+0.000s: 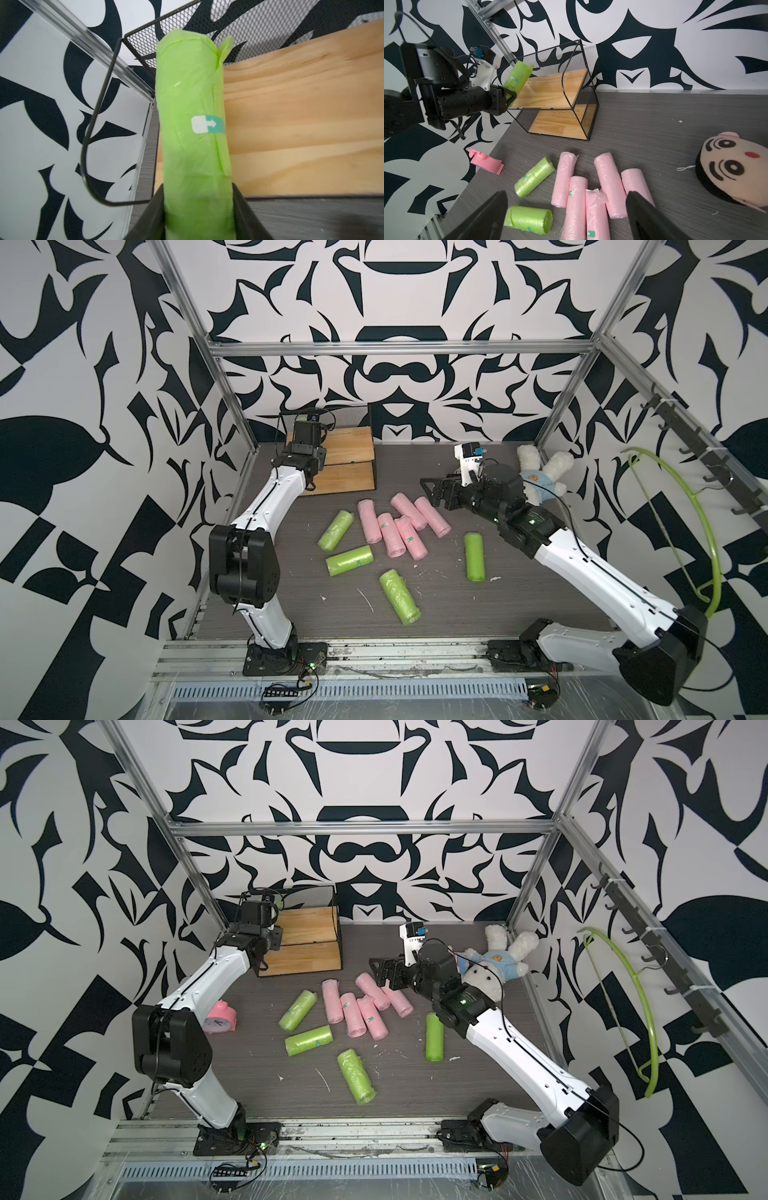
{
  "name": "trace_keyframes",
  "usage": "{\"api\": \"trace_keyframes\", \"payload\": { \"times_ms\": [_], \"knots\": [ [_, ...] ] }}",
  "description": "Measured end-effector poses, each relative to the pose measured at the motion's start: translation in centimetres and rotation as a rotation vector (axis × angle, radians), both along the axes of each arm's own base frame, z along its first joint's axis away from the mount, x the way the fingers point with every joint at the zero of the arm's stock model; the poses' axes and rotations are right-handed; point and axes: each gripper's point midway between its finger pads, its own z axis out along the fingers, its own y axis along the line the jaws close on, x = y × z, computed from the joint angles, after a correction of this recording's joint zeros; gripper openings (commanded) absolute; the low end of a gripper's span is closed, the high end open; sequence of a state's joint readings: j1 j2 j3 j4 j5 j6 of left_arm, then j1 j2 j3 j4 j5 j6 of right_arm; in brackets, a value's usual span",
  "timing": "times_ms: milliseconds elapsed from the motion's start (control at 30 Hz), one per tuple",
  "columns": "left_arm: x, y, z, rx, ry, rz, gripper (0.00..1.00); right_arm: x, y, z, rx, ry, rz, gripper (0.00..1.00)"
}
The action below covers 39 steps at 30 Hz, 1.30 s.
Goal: Sort the rolls of trash bags by color and place them on the shelf
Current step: Place the roll of trash bags on the shelf.
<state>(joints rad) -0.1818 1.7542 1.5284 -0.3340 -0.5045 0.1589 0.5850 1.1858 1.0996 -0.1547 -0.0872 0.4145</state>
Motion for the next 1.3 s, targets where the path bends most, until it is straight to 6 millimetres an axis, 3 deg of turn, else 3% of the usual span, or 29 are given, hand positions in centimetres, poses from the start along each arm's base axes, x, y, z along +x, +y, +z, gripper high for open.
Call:
{"api": "trace_keyframes", "payload": {
  "times_ms": [367, 1300],
  "knots": [
    [1.9, 3.7, -2.3, 0.093, 0.058, 0.062, 0.44, 0.4, 0.0, -0.9, -0.022, 0.017, -0.008, 0.95],
    [0.6, 4.1, -1.1, 0.077, 0.037, 0.082, 0.62, 0.6, 0.2, -2.1, -0.031, 0.046, -0.011, 0.95]
  ]
}}
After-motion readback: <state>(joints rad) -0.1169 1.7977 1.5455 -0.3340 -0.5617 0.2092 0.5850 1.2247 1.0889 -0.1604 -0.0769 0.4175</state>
